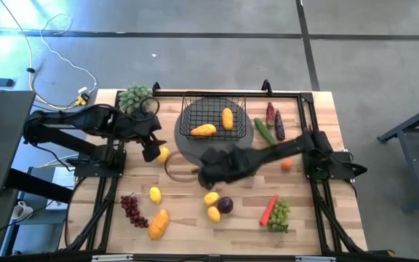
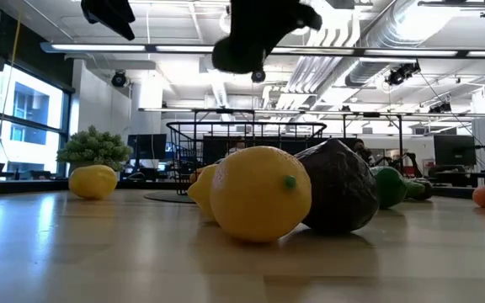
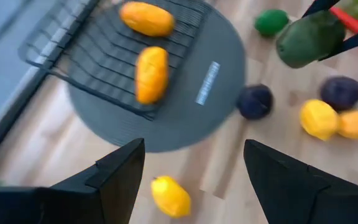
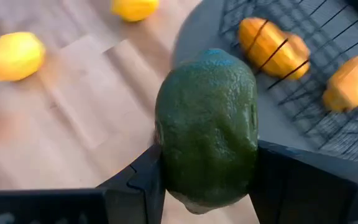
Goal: Build produce basket
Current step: Put the green lime into the wire basket
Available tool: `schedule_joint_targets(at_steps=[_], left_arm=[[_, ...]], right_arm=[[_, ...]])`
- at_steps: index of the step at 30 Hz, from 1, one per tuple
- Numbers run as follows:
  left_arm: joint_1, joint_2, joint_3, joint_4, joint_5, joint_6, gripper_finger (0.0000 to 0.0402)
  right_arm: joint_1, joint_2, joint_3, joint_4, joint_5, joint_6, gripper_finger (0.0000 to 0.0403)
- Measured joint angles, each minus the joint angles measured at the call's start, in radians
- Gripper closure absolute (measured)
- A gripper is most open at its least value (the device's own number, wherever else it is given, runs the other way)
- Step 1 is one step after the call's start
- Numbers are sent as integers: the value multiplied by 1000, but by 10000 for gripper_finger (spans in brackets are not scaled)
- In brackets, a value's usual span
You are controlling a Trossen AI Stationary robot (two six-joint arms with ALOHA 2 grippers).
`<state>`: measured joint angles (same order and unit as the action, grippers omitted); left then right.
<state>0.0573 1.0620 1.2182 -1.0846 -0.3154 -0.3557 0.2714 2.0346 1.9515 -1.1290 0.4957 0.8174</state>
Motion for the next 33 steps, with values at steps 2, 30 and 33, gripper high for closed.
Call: schedule_joint_targets(at_steps=[2, 30, 33], left_arm=[[21, -11, 0, 0, -18, 1, 137], [386, -29, 0, 4, -39, -145, 137], [390, -29, 0, 4, -37, -183, 137]], right_arm=[[-47, 0, 11, -1, -1, -51, 254], [-682, 8, 48, 121, -505, -713, 253], [-703, 34, 48, 144, -541, -719, 253]])
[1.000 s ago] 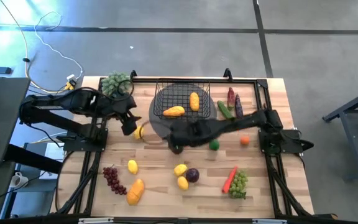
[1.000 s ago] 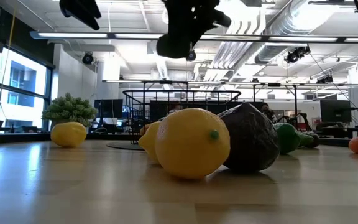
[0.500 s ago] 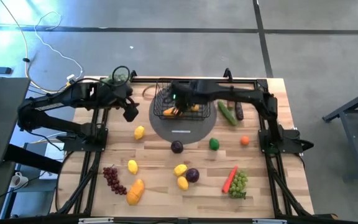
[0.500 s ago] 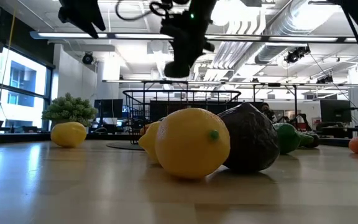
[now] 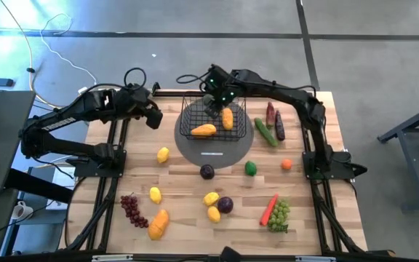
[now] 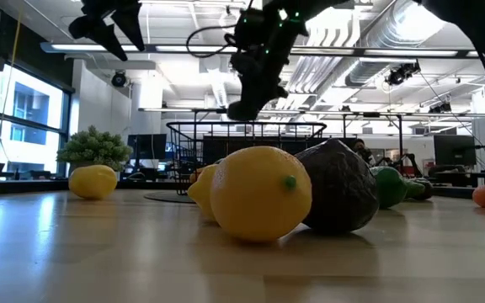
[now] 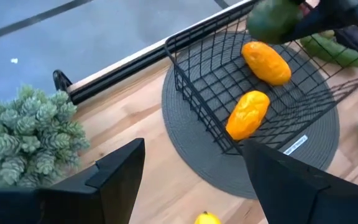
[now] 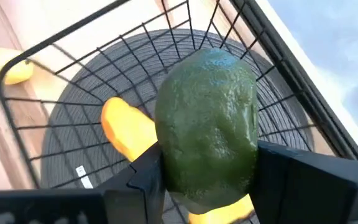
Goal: Build produce basket
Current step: Put the green lime into the wire basket
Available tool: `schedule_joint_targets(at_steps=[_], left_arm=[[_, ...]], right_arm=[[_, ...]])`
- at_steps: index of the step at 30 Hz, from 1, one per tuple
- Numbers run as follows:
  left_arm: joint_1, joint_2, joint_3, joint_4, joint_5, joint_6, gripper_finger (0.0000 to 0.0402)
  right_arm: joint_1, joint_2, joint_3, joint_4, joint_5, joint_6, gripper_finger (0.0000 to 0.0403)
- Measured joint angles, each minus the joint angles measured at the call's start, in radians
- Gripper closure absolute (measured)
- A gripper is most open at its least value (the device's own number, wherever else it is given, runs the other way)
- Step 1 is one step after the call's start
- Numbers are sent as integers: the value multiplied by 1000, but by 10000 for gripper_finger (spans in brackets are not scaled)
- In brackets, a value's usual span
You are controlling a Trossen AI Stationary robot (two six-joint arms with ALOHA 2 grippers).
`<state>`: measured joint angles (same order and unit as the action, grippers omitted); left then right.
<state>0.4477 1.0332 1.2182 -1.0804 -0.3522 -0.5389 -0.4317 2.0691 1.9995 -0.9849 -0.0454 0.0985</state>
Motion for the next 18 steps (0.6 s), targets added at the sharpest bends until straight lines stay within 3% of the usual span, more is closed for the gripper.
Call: schedule_joint_targets(at_steps=[7, 18], left_arm=[[-1, 0, 0, 0, 11, -80, 137], [-3, 1, 0, 0, 139, -143, 137]], right_arm=[[-7, 69, -2, -1, -22, -13, 253], [-7, 152, -2, -10, -20, -21, 253]])
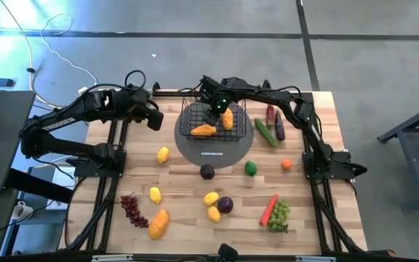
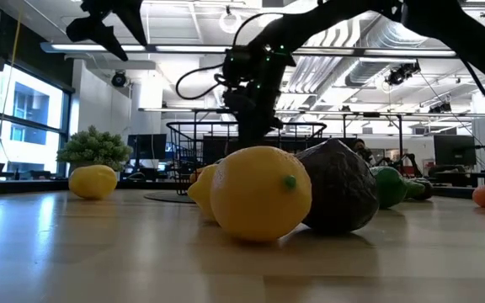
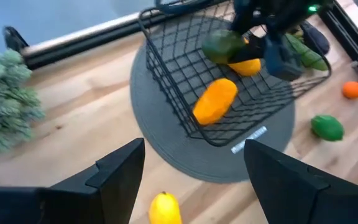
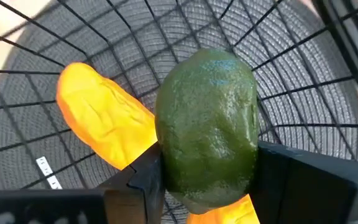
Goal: Build produce basket
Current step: Put the green lime into the wire basket, then put the yellow lemon into the wire basket
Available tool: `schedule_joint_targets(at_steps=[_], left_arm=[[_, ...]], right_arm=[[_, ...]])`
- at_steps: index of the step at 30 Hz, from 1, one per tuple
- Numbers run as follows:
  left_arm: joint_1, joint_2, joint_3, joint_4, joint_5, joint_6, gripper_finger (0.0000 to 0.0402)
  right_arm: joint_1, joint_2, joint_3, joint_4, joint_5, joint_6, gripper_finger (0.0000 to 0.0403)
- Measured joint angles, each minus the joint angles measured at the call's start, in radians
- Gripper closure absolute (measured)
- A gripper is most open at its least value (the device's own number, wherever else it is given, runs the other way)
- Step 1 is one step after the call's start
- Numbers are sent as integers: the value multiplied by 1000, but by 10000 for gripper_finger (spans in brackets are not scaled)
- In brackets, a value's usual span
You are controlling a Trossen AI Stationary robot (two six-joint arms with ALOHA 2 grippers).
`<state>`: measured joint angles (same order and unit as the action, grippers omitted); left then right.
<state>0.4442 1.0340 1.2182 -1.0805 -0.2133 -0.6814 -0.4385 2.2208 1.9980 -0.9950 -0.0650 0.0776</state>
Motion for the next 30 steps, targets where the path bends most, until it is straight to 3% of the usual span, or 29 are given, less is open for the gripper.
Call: schedule_joint_targets(at_steps=[7, 18, 30], left_arm=[[-8, 0, 0, 0, 65, -43, 137], [-108, 0, 0, 0, 63, -94, 137], [-280, 0, 0, -1, 63, -69, 137]], right_arm=[[3, 20, 0, -7, 59, -50, 246], [2, 19, 9, -13, 72, -52, 147], [4, 16, 173, -132, 72, 35, 139]])
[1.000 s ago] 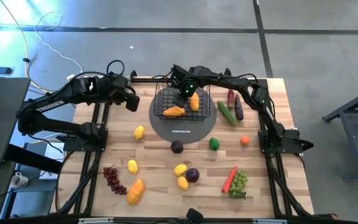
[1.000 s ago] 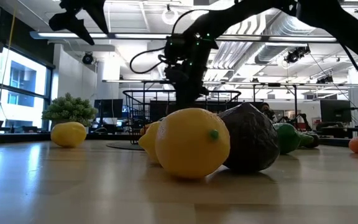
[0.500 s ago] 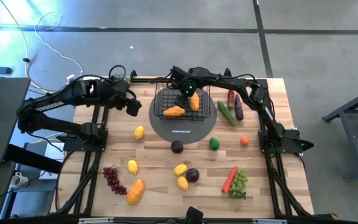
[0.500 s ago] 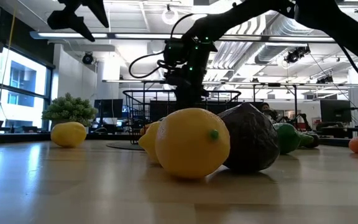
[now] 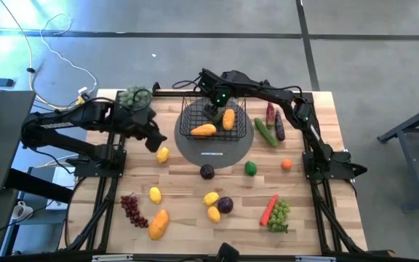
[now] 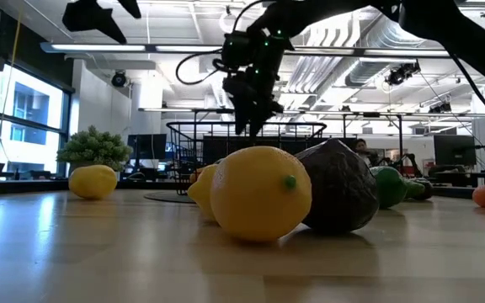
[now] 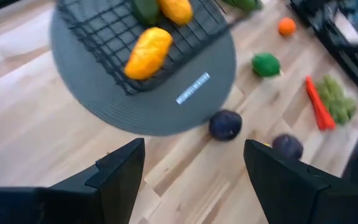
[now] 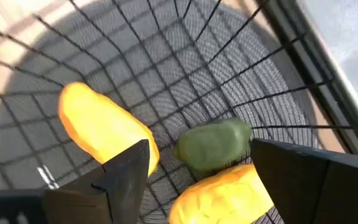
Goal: Build produce basket
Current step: Put the yellow lemon into the wire basket
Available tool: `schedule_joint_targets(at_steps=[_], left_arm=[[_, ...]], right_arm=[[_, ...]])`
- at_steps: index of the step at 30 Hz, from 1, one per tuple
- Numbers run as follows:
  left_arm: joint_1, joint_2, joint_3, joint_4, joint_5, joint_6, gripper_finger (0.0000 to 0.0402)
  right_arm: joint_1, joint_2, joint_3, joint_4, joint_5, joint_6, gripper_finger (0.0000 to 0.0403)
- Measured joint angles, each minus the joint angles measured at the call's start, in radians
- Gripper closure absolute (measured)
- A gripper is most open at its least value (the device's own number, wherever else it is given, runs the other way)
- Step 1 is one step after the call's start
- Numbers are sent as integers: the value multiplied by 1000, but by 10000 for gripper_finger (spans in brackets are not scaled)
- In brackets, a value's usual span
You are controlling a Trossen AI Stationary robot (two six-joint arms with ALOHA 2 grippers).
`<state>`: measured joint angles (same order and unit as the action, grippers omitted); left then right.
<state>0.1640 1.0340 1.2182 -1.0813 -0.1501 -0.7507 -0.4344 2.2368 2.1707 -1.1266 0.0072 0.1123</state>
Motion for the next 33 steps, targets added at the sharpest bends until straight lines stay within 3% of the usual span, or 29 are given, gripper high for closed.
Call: schedule_joint_targets(at_steps=[13, 18, 33], left_arm=[[-174, 0, 0, -125, 131, 317, 137], [-229, 0, 0, -151, 131, 321, 137], [-420, 54, -11, -167, 132, 706, 137]], right_arm=[[33, -1, 186, -178, 0, 170, 139], [71, -21, 185, -212, -6, 222, 139], [237, -40, 184, -284, 15, 313, 139]])
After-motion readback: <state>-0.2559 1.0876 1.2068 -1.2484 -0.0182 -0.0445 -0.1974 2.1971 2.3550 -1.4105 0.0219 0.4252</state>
